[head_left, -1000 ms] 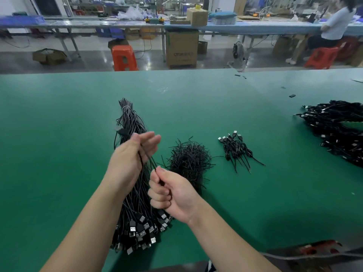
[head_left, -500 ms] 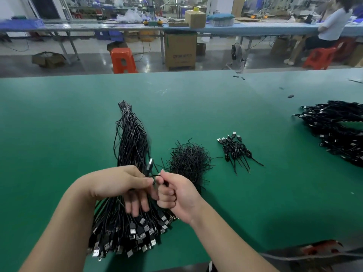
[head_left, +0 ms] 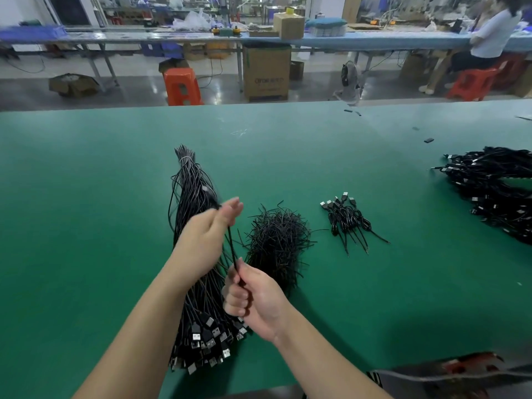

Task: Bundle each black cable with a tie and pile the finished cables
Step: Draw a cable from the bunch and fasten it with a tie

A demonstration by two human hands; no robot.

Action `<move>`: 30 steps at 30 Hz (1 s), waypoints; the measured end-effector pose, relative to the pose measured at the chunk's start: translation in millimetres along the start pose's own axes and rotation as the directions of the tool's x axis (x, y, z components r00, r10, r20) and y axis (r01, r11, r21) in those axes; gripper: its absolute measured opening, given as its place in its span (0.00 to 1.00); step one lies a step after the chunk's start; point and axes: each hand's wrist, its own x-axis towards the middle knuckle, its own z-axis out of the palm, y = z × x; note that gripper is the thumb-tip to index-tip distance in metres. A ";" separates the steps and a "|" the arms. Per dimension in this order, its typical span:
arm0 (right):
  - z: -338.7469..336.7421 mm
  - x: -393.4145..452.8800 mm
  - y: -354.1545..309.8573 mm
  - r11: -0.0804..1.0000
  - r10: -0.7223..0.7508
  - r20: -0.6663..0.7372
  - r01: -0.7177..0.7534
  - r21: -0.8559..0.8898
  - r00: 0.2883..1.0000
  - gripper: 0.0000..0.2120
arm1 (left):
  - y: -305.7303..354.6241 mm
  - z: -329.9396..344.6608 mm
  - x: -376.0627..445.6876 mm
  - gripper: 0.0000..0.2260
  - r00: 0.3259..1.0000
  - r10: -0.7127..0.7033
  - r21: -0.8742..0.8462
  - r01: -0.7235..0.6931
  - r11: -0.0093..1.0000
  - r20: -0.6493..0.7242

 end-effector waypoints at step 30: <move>-4.3 -17.5 -14.2 0.513 -0.147 0.001 0.077 -0.855 0.989 0.14 | 14.0 -6.5 7.6 0.17 0.952 -0.237 -0.878 0.277 0.390 0.195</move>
